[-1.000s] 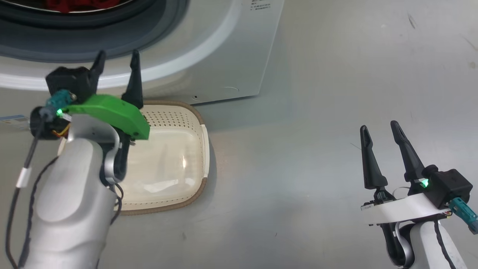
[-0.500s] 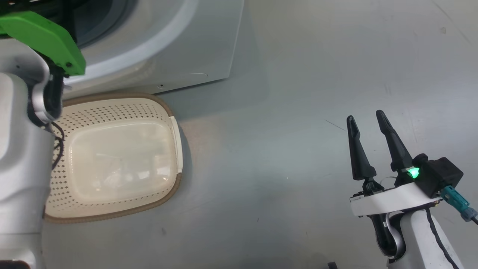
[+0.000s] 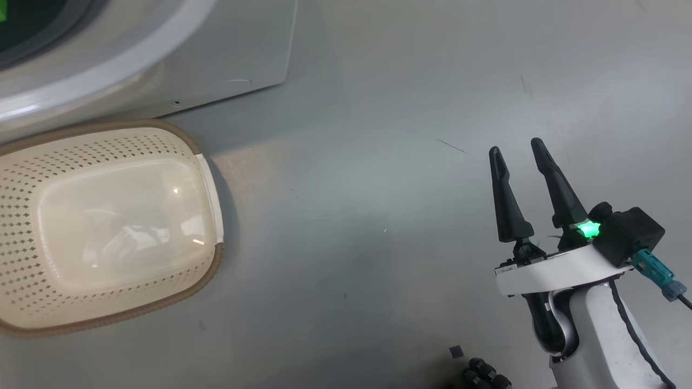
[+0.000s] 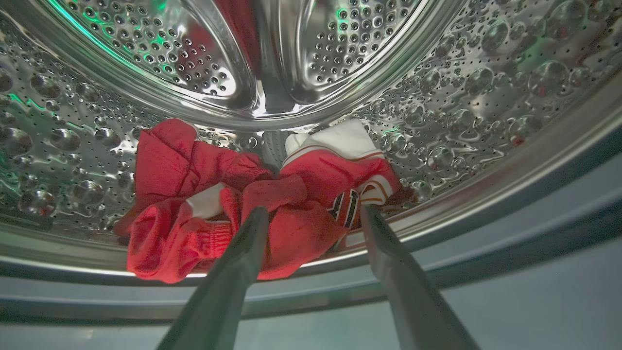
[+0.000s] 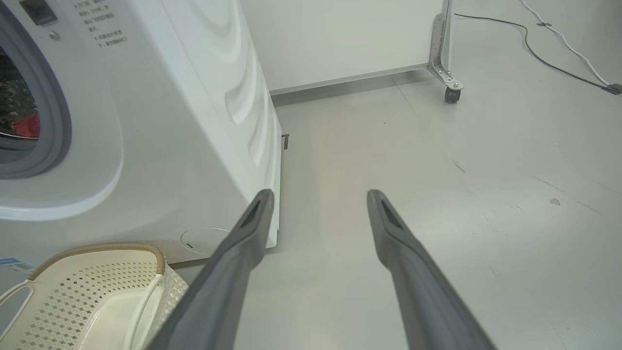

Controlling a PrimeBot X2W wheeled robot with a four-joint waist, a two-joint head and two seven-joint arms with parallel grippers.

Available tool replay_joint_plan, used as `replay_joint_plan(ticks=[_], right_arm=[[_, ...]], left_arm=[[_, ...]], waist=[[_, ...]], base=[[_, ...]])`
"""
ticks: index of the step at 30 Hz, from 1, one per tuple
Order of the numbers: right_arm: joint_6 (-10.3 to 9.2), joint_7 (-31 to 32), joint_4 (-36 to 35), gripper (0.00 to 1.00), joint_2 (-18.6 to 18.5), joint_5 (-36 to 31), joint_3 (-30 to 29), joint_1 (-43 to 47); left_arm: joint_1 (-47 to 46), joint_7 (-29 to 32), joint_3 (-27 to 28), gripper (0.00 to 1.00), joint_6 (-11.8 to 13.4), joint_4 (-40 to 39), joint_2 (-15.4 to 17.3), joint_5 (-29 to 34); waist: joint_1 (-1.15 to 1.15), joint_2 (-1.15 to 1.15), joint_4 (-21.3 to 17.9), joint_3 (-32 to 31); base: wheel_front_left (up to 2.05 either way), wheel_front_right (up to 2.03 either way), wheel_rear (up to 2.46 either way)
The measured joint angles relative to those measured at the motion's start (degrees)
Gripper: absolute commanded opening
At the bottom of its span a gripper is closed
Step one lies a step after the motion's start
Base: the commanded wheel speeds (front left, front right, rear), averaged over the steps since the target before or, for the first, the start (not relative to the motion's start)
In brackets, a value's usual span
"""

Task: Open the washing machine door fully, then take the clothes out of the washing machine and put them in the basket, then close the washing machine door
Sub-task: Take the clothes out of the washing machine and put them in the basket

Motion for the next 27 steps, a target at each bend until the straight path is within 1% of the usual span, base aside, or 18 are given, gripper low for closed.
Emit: replay_joint_plan(ticks=[9, 17, 24, 25, 26, 27], right_arm=[[0.01, 0.0, 0.3, 1.0, 0.0, 1.0, 0.7, -2.3], [0.01, 0.0, 0.6, 1.0, 0.0, 1.5, 1.7, -4.9], [0.01, 0.0, 1.4, 1.0, 0.0, 2.3, 2.1, -5.6], [0.01, 0.0, 1.4, 1.0, 0.0, 2.5, 2.1, -5.6], [0.01, 0.0, 1.5, 1.0, 0.0, 2.5, 2.1, -5.7], [0.01, 0.0, 1.6, 1.0, 0.0, 2.5, 2.1, -5.8]], left_arm=[[-4.8, 4.3, 0.0, 1.0, 0.4, 1.6, 2.5, 1.9], [-7.0, 5.5, 0.8, 1.0, 0.9, 3.7, 4.2, 3.5], [-7.3, 6.2, 1.5, 1.0, 1.2, 6.0, 4.7, 4.3], [-7.4, 6.3, 1.6, 0.71, 1.2, 6.2, 4.8, 4.6], [-7.5, 6.3, 1.6, 0.44, 1.2, 6.4, 4.9, 5.1], [-7.6, 6.3, 1.6, 0.28, 1.2, 6.6, 5.0, 5.7]], waist=[[0.0, 0.0, -2.5, 4.1], [0.0, 0.0, -4.0, 7.1], [0.0, 0.0, -5.1, 7.9], [0.0, 0.0, -5.1, 8.0], [0.0, 0.0, -5.2, 8.0], [0.0, 0.0, -5.3, 8.1]], base=[[0.0, 0.0, 0.0], [0.0, 0.0, 0.0], [0.0, 0.0, 0.0], [0.0, 0.0, 0.0], [0.0, 0.0, 0.0], [0.0, 0.0, 0.0]])
